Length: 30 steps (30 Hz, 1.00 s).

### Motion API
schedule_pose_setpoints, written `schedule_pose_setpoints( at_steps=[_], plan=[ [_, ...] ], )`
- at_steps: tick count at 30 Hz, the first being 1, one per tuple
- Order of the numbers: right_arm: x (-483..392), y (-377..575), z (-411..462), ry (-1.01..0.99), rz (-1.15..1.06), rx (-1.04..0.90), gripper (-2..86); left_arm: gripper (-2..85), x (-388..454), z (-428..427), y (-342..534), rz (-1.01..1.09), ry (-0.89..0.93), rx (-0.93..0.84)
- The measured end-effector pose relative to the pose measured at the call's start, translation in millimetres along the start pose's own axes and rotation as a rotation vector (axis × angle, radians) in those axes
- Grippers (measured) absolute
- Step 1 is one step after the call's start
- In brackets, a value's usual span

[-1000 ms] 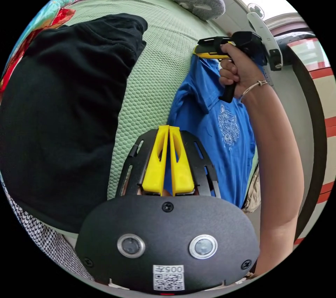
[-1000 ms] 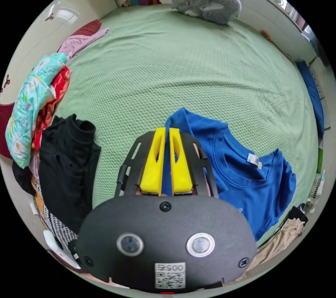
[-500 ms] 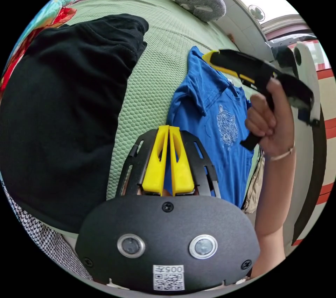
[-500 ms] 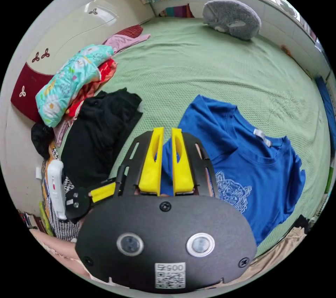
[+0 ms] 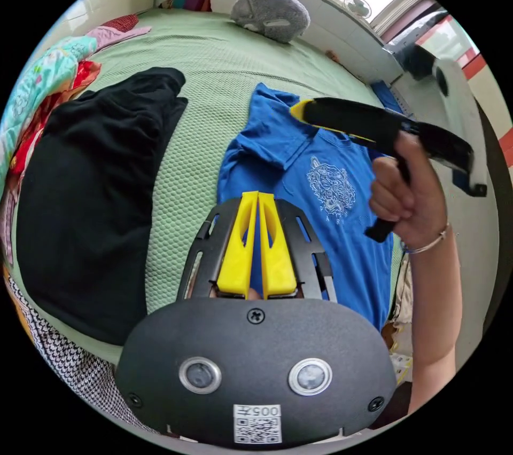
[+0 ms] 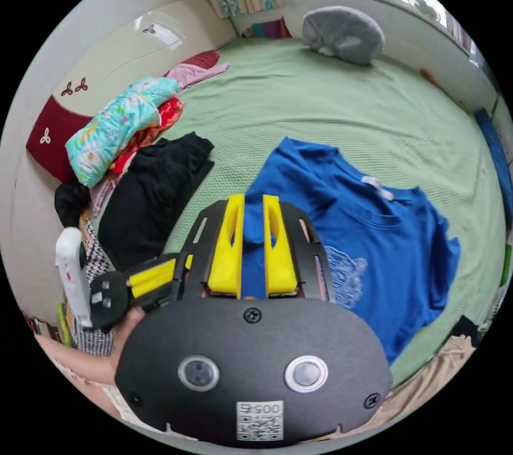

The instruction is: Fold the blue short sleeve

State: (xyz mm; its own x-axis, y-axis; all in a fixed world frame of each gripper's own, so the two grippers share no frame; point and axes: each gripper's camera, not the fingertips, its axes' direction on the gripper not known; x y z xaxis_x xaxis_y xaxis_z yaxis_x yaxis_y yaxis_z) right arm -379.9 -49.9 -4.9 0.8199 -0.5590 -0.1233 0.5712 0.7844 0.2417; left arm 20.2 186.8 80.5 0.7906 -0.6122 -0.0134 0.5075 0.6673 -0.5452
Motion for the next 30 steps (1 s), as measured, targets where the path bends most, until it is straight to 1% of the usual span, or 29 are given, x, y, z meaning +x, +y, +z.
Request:
schedule_pose_setpoints(
  at_steps=[2, 3, 5, 6, 8, 11, 15, 17, 20, 21, 23, 27, 30],
  plan=[
    [53.7, 20.0, -38.0, 0.133, 0.057, 0.023, 5.1, -0.1, 18.2, 8.9, 0.1, 0.047, 0.004, -0.021],
    [70.9, 24.8, -46.4, 0.164, 0.093, 0.023, 5.2, -0.1, 23.0, 11.6, 0.1, 0.059, 0.007, -0.029],
    [144.7, 45.7, -75.7, 0.246, 0.275, 0.015, 5.6, -0.1, 41.1, 23.2, 0.3, 0.106, 0.032, -0.064],
    [162.6, 51.5, -81.7, 0.257, 0.328, 0.012, 5.7, -0.1, 45.3, 25.9, 0.4, 0.117, 0.034, -0.069],
    [220.5, 74.4, -97.8, 0.258, 0.503, -0.004, 6.0, -0.2, 61.9, 36.2, 0.6, 0.161, 0.009, -0.093],
    [259.1, 93.0, -97.3, 0.243, 0.616, -0.05, 6.5, -0.2, 76.4, 45.9, 0.8, 0.192, -0.029, -0.118],
    [271.6, 94.6, -76.3, 0.199, 0.65, -0.138, 7.3, -0.2, 83.7, 53.6, -0.7, 0.195, -0.023, -0.132],
    [269.1, 88.5, -60.2, 0.231, 0.64, -0.206, 7.4, -0.2, 85.2, 58.1, -2.5, 0.185, -0.018, -0.137],
    [260.7, 80.4, -57.3, 0.289, 0.629, -0.232, 5.5, -0.2, 87.4, 63.8, -5.1, 0.174, -0.017, -0.148],
    [258.7, 78.9, -58.7, 0.295, 0.627, -0.236, 4.5, -0.2, 88.0, 64.7, -5.6, 0.172, -0.014, -0.149],
    [248.7, 74.5, -69.3, 0.308, 0.606, -0.228, 0.0, -0.2, 91.6, 67.1, -7.2, 0.172, -0.009, -0.147],
    [229.2, 67.5, -97.9, 0.367, 0.568, -0.183, -1.4, -0.3, 97.3, 70.7, -9.5, 0.173, -0.003, -0.149],
    [197.6, 51.2, -126.1, 0.436, 0.496, -0.126, -1.5, -0.3, 101.0, 74.2, -11.6, 0.176, -0.005, -0.152]
  ],
)
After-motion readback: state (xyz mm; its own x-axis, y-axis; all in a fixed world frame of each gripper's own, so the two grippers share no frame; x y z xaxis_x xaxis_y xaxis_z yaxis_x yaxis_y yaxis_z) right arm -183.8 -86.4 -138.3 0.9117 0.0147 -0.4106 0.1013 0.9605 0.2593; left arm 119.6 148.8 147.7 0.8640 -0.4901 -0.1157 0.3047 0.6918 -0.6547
